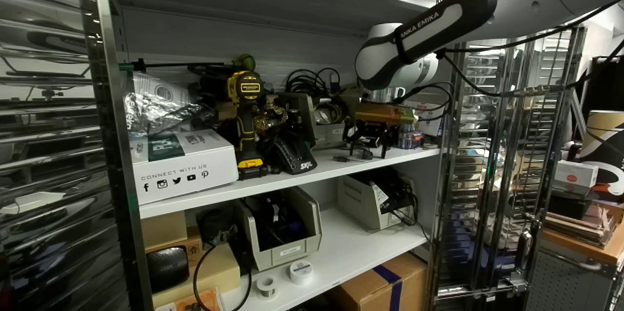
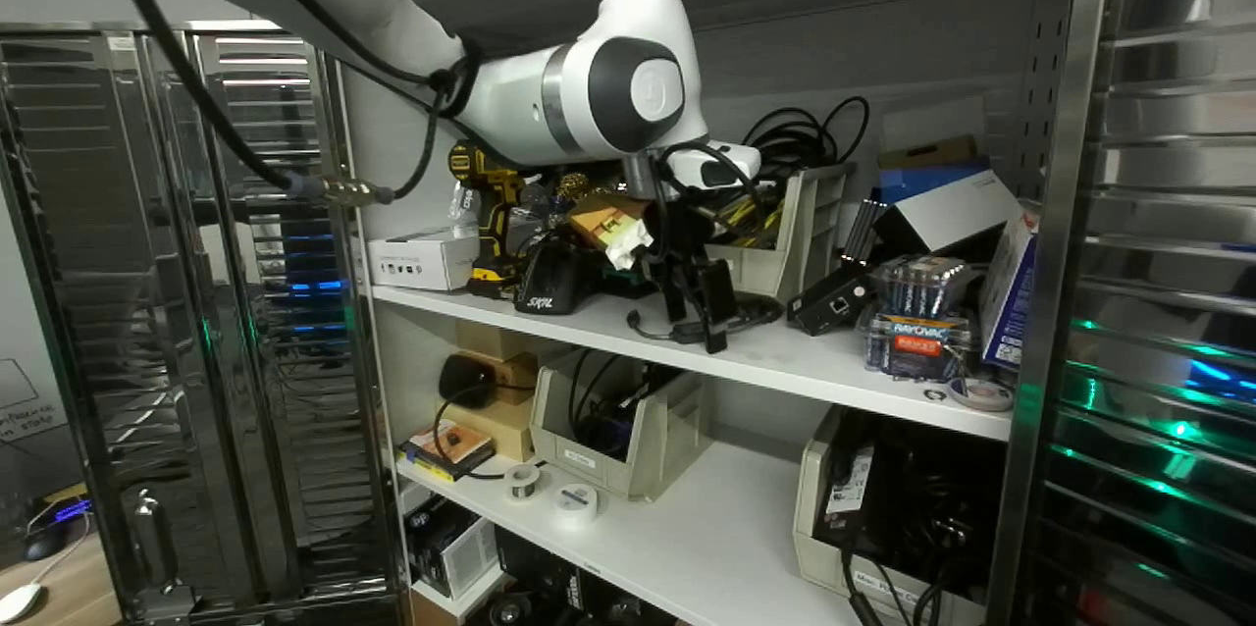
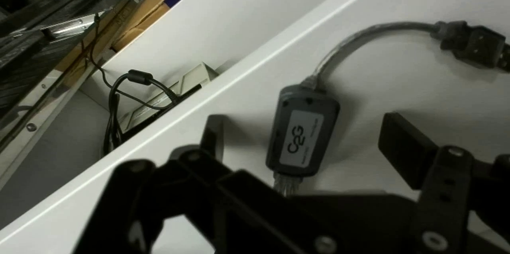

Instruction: Put the grey cable inside the toolbox

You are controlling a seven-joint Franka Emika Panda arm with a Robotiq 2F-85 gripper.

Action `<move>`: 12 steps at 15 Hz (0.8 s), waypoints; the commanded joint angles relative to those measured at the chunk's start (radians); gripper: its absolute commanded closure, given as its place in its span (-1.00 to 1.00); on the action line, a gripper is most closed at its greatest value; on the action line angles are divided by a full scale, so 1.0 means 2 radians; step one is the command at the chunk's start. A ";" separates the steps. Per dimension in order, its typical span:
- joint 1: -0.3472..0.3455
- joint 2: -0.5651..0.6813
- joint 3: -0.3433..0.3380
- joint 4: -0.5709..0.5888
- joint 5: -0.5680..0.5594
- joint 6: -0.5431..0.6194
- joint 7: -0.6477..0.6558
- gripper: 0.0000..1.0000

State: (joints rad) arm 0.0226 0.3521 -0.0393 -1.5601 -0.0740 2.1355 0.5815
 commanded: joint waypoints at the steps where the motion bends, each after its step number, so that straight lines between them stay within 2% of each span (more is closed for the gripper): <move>1: 0.010 0.005 -0.006 0.022 0.006 -0.018 0.001 -0.32; 8: 0.020 -0.003 -0.011 0.013 -0.020 -0.015 0.017 0.76; 12: 0.031 -0.033 -0.012 -0.027 -0.053 0.003 0.028 0.77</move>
State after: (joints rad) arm 0.0485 0.3452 -0.0421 -1.5472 -0.1325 2.1205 0.6065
